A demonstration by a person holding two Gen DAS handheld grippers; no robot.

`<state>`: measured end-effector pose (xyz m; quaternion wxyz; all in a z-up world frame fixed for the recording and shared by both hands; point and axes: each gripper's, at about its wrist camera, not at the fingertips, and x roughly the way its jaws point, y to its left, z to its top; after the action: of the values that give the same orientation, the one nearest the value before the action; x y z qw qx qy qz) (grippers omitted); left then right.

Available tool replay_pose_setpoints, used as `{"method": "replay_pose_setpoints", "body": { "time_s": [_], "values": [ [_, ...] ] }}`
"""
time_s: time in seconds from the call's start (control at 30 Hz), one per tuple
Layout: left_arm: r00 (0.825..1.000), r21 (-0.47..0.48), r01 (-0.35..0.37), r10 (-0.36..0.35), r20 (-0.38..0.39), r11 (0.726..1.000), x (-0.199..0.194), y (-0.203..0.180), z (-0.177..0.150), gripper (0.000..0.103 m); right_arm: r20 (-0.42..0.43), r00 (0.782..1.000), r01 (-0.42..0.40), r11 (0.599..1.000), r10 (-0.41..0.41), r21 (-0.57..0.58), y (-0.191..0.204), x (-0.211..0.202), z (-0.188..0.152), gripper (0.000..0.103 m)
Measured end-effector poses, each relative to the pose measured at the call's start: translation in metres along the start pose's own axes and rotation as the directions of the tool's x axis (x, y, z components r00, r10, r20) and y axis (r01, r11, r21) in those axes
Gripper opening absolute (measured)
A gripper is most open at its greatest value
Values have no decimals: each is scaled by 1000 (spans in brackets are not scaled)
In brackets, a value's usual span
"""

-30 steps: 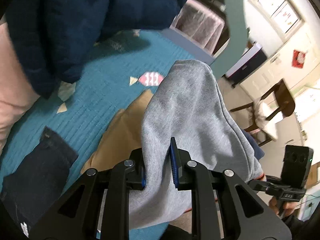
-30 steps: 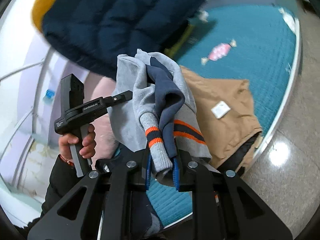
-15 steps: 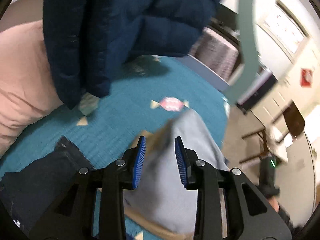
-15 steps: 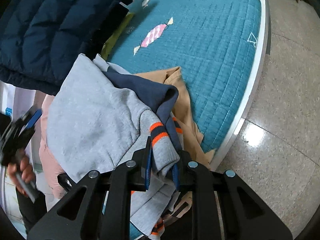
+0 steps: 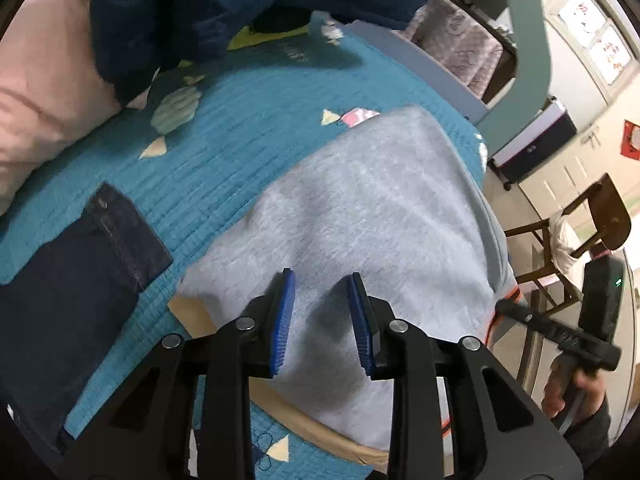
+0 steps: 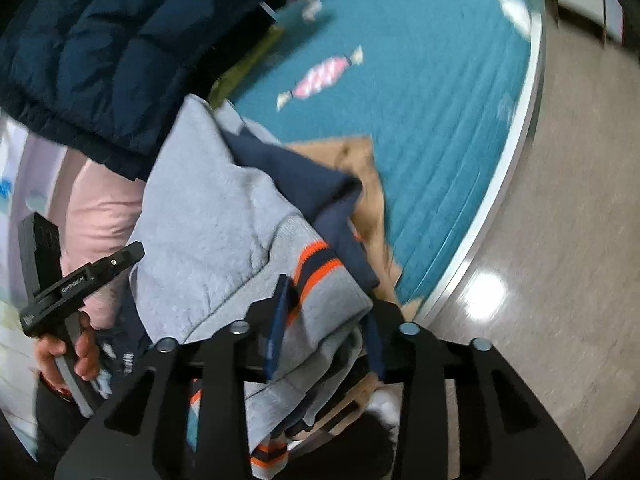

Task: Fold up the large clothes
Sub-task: 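Carry the sweatshirt with both tools and lower it onto the tan folded garment, then open both tools and pull them back from the stacked sweatshirt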

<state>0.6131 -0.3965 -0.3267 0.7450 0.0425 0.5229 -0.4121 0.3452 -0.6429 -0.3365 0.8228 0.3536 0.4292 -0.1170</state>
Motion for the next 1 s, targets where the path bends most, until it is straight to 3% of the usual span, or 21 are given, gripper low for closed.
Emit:
{"method": "replay_pose_setpoints", "body": {
  "time_s": [0.03, 0.1, 0.2, 0.3, 0.43, 0.47, 0.5, 0.6, 0.73, 1.0],
  "values": [
    [999, -16, 41, -40, 11, 999, -5, 2, -1, 42, 17, 1000, 15, 1000, -14, -20, 5, -9, 0, 43],
    [991, -57, 125, -122, 49, 990, -20, 8, -2, 54, 76, 996, 52, 995, -46, -84, 19, -33, 0, 50],
    [982, -68, 150, -141, 130, 986, -50, 14, -13, 61, 173, 982, 110, 973, -75, -203, 49, -61, -8, 58],
    [983, -57, 38, -27, 180, 998, -79, 26, -37, 68, 121, 993, 52, 944, -13, -324, 82, -51, -20, 59],
    [978, -86, -113, 126, 165, 990, -104, 41, -82, 74, -8, 1000, -7, 914, 4, -407, 116, -1, -36, 59],
    [976, -97, -132, 147, 162, 986, -107, 45, -90, 77, -33, 999, -1, 907, -14, -421, 120, 13, -40, 59],
    [971, -115, -166, 183, 155, 979, -115, 49, -105, 77, -53, 994, 61, 898, -94, -435, 120, 38, -43, 59],
    [961, -165, -216, 239, 139, 962, -135, 60, -140, 80, -49, 986, 123, 886, -162, -446, 114, 68, -47, 62],
    [931, -212, -301, 335, 148, 930, -165, 65, -183, 86, -26, 986, 141, 898, -167, -416, 122, 47, -50, 62],
    [905, -275, -319, 378, 196, 907, -217, 47, -237, 90, 61, 993, 114, 881, -97, -459, 178, -25, -108, 71]
  ]
}}
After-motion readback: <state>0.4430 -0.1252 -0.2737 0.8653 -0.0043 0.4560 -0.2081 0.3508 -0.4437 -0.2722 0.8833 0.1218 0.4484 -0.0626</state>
